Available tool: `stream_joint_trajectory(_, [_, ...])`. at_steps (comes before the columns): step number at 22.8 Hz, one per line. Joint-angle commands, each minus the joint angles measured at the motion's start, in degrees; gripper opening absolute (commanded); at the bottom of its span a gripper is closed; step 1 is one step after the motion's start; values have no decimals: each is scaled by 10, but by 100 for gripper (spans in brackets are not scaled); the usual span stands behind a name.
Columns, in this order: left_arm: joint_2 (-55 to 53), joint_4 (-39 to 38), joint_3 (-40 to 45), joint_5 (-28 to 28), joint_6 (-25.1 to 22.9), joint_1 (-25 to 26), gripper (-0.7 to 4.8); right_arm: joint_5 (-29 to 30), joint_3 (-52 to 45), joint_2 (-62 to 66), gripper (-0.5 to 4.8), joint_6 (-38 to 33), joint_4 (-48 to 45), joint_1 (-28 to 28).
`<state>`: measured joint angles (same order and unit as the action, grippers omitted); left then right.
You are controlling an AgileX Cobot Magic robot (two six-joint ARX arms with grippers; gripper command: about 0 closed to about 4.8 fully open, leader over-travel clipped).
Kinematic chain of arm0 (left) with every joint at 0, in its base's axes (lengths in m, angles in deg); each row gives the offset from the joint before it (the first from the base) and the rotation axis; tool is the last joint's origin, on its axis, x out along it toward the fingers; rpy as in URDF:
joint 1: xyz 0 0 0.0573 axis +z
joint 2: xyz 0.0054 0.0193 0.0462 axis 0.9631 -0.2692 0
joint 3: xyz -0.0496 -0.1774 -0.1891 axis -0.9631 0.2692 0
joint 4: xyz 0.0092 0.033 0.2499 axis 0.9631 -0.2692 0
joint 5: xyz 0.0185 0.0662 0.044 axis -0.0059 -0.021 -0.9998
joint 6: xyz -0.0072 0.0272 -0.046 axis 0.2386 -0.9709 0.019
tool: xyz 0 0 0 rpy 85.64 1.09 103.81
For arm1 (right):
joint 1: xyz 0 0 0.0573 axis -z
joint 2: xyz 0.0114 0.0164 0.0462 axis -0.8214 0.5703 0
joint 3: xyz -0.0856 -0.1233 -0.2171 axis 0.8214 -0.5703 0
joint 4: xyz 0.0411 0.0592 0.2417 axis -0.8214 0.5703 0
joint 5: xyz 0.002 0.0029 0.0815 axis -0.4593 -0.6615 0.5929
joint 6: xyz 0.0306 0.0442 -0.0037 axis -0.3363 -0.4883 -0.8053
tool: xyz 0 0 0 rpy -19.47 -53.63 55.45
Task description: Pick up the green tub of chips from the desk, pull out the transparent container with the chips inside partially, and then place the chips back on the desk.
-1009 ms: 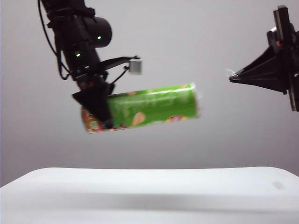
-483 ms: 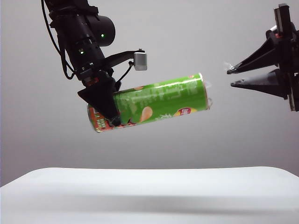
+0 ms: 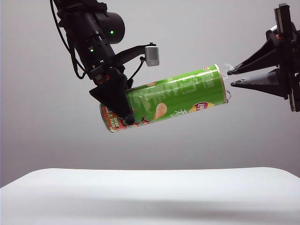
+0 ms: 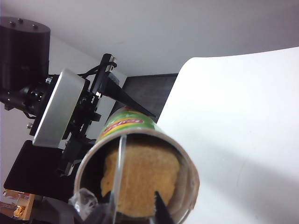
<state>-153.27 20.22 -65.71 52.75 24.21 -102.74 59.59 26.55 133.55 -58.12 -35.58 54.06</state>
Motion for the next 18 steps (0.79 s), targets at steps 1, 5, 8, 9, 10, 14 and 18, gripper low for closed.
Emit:
stream_joint_trajectory(1, [4, 20, -3, 11, -2, -2, 210, 5, 1, -2, 104, -2, -7, -6])
stream_joint_trajectory(5, [3, 18, -2, 11, 0, -2, 211, 6, 1, -2, 104, -4, -7, -7])
stream_joint_trajectory(8, [1, 13, -2, 13, 0, -2, 211, 6, 1, -2, 104, -4, -7, -7])
stream_joint_trajectory(9, [1, 13, -2, 14, 0, -2, 210, 6, 2, -2, 104, -4, -7, -7])
stream_joint_trajectory(10, [1, 13, -2, 15, 0, -4, 211, 6, 2, -2, 104, -4, -7, -8])
stream_joint_trajectory(14, [1, 18, -2, 16, 0, -11, 210, 5, 2, -2, 104, -4, -7, -19])
stream_joint_trajectory(18, [1, 20, -2, 16, 0, -14, 211, 2, 2, -2, 102, -4, -7, -32])
